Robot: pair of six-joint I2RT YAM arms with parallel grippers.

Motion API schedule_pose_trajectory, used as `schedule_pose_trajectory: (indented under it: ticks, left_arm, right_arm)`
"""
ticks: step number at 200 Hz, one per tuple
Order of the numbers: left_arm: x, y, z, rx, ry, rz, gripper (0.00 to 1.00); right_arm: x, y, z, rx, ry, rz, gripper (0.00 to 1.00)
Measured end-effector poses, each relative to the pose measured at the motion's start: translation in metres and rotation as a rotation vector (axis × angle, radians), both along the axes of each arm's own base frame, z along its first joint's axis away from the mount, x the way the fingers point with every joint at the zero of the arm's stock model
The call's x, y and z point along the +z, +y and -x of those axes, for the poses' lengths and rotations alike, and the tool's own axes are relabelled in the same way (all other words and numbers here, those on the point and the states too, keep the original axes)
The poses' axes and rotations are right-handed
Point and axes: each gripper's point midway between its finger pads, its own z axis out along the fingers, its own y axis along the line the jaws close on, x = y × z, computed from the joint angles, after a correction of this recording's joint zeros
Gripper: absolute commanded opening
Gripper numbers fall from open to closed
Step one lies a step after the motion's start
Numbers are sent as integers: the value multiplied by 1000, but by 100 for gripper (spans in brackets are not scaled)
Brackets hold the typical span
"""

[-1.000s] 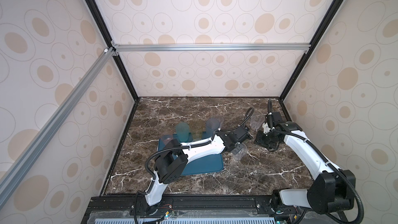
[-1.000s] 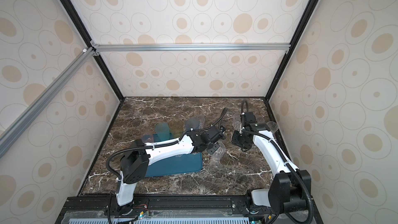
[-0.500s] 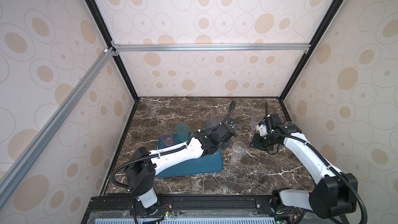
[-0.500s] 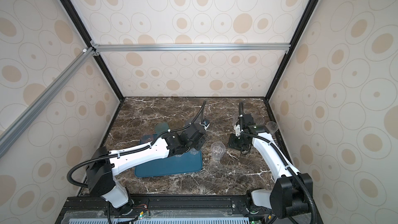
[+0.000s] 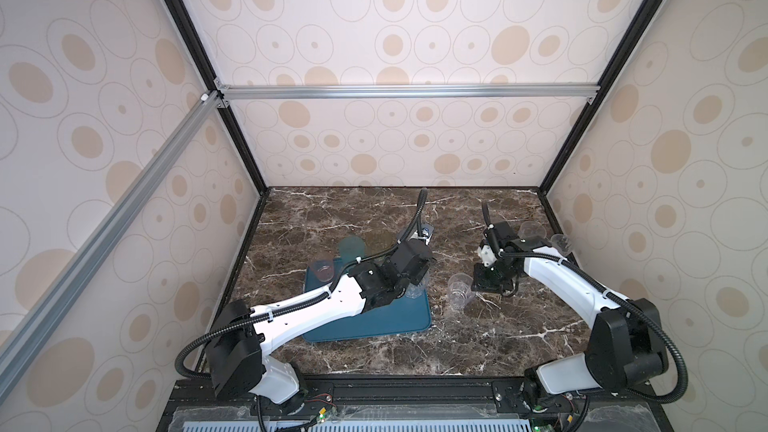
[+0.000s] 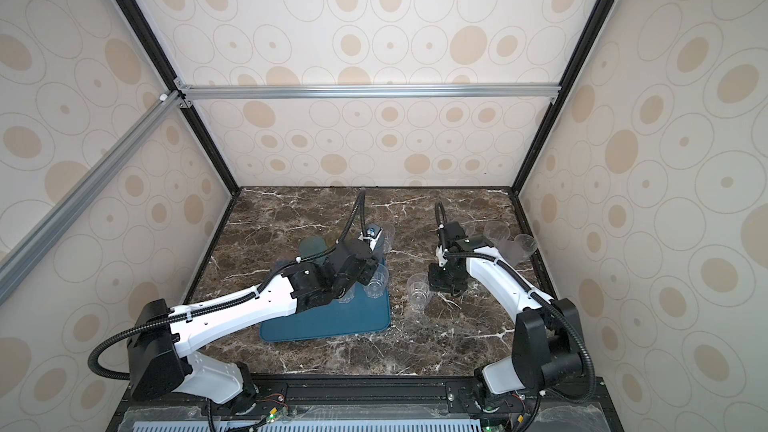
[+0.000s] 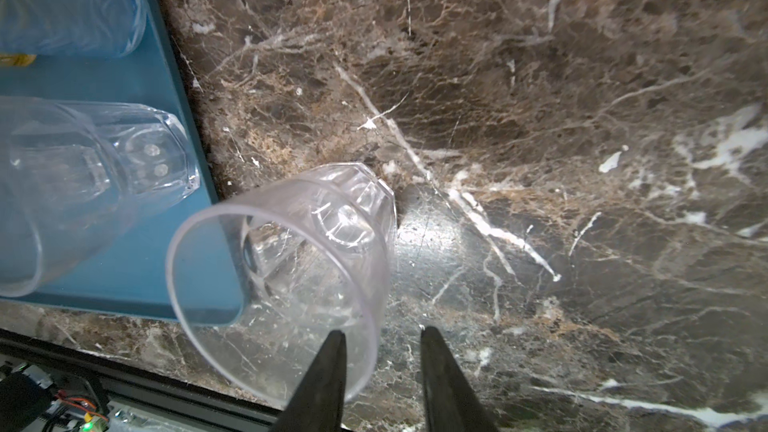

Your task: Place the glasses into the tray

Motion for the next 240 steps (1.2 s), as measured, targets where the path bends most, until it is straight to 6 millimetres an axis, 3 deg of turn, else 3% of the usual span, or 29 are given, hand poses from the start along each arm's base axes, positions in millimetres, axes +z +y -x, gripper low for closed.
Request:
schedule_pose_trajectory:
  ticks: [106,175,240]
  left_arm:
    - [-14,12,1,21,10,-33,48]
    - [21,45,-6,101,-48,30,48]
    - [43,85,-11,194,-73,80,47]
  right_arm:
    - [3,9,-13,76,-48,155,9]
    - [50,22,-21,134,-122,209,4]
    - [89,44,-14,201,-167,201,3]
